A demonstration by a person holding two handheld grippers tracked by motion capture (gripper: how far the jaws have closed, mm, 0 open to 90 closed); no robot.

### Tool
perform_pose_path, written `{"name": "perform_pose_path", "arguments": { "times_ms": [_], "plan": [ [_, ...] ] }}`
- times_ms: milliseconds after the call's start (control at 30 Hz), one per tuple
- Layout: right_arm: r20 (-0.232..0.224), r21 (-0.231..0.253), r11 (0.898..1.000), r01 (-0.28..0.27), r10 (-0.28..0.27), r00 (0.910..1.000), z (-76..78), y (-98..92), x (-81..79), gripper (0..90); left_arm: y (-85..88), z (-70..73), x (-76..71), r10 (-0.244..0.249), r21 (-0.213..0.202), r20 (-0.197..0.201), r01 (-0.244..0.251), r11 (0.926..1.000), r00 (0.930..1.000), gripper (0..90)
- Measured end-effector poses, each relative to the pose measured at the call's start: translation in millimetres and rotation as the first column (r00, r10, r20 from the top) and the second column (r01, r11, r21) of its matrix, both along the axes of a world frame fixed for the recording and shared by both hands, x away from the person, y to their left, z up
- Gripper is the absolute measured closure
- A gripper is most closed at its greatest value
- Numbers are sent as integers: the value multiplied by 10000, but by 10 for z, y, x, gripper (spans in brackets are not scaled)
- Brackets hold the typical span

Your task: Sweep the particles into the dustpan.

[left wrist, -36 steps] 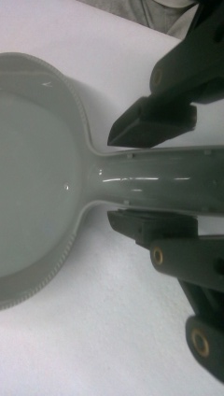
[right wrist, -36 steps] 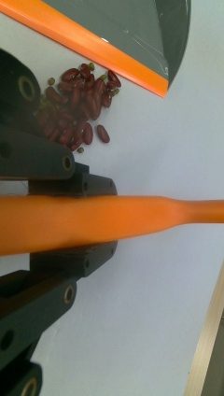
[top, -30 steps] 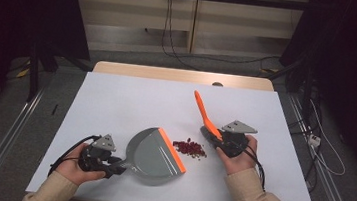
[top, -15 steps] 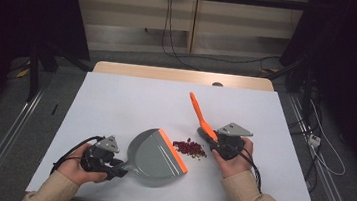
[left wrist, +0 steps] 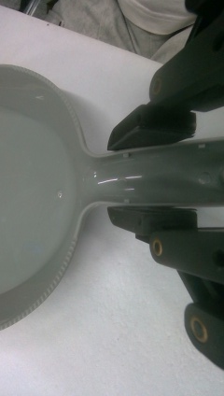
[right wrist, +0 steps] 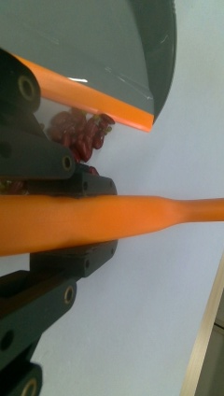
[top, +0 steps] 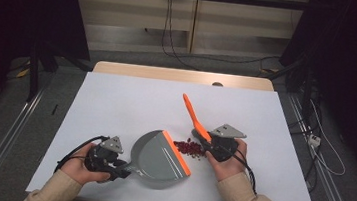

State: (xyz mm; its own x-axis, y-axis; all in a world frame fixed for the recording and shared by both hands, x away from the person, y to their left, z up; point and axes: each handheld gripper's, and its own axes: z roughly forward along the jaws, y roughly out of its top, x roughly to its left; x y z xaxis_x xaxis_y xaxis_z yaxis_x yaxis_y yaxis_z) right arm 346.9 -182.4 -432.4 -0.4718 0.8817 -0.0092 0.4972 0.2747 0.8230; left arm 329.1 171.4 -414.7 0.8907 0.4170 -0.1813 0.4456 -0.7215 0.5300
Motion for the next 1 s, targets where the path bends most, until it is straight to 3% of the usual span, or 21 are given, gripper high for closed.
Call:
{"name": "perform_pose_path", "arguments": {
  "times_ms": [100,200,567,633,733,800,933,967,1000],
  "plan": [
    [2,73,10000,-15,15,10000,-1,25,-4,710,-32,2,-10,-35,204,40,34,9998,10000,628],
    [-3,139,9999,-86,86,10000,-3,53,-13,710,-53,-2,8,-28,-60,-121,27,10000,9999,627],
    [32,175,9998,36,-36,10000,-7,116,-37,709,-148,-7,28,42,-92,-286,-45,9999,9996,627],
    [42,207,9998,20,-21,10000,-10,123,-41,709,-158,-2,37,-90,96,-298,93,9999,9995,627],
    [52,177,9998,-20,19,10000,-11,138,-48,709,-186,-7,33,187,-129,-348,-191,9997,9992,627],
    [26,332,9994,-28,27,10000,-12,151,-50,709,-192,-9,48,-41,66,-336,43,10000,9994,627],
    [99,225,9997,-102,99,9999,-15,204,-68,708,-210,-13,48,181,-132,-409,-186,9997,9990,627],
    [113,179,9998,-116,114,9999,-14,213,-71,709,-200,-6,72,-163,100,-325,166,9998,9993,627],
    [94,277,9995,-133,130,9999,-16,223,-73,708,-214,-13,60,114,-81,-407,-118,9999,9991,627]
  ]
}}
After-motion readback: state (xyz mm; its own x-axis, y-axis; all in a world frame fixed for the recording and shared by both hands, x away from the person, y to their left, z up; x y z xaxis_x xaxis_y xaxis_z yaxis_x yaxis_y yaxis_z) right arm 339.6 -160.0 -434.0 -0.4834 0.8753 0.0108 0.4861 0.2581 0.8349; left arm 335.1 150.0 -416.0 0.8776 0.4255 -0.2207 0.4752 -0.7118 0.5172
